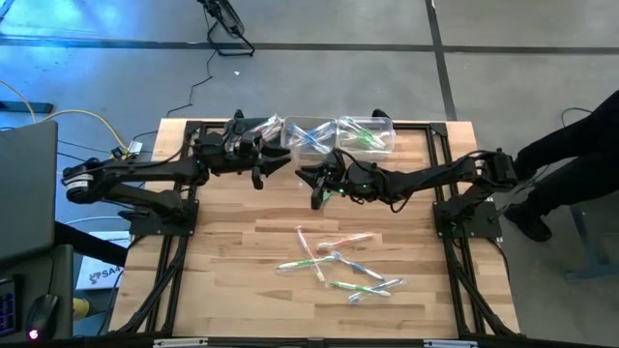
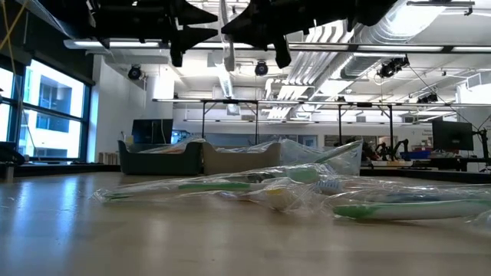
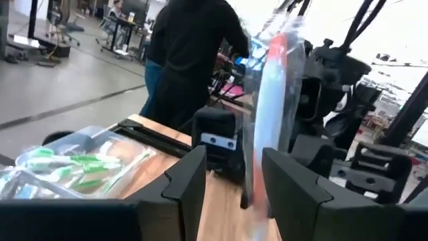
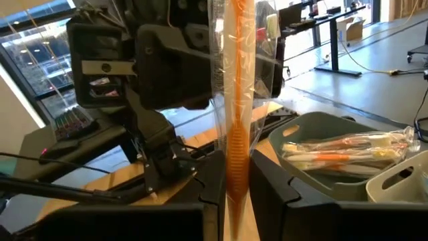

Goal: Pick & Place Toothbrushes
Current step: Put the orange toothbrush into the dark blue bin

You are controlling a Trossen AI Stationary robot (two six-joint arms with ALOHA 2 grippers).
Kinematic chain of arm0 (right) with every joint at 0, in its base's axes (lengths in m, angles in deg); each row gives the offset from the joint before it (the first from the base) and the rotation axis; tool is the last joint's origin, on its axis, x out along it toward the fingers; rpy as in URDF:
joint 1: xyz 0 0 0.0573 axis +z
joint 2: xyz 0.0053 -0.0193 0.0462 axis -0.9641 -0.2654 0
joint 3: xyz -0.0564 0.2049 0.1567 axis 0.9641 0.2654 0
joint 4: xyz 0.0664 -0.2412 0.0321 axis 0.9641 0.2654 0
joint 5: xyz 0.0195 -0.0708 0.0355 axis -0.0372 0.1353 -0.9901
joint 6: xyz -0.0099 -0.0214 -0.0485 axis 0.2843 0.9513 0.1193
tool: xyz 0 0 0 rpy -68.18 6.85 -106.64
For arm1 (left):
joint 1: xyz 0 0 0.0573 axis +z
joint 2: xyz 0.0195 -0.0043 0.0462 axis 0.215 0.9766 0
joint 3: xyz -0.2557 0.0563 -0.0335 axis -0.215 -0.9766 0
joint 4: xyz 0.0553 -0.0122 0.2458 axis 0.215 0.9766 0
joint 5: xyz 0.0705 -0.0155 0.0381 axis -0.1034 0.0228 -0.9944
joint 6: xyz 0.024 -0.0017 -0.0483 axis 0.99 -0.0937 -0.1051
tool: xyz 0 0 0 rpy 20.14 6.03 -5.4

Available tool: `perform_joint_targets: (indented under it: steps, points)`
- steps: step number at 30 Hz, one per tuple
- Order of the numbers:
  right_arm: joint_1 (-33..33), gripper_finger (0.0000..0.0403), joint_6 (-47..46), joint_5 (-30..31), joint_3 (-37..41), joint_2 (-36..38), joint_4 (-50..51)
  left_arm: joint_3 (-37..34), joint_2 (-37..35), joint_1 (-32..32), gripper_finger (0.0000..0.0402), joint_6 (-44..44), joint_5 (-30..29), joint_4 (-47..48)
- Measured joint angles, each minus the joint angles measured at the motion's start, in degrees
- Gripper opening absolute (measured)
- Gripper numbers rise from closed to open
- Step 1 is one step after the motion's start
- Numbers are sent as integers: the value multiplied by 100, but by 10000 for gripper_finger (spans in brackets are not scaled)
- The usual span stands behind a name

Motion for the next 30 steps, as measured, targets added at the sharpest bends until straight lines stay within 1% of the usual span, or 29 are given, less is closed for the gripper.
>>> perform_joint_targets:
  steps: [4, 8, 19, 25, 30]
  points:
    - [0, 38, 0, 2, 0, 2, 145, 0, 186, -10, 143, -12, 167, -363]
    - [-2, 38, 0, 2, 0, 2, 243, 0, 342, -41, 143, -16, 186, -584]
    - [-16, 38, -195, 5, 0, 2, 434, 0, 582, -45, 143, -135, 262, -705]
    - [-15, 38, -199, -20, 0, 4, 548, 0, 748, -45, 143, -307, 297, -1015]
    - [-14, 38, -199, -20, 0, 4, 564, 2, 766, -45, 141, -308, 300, -994]
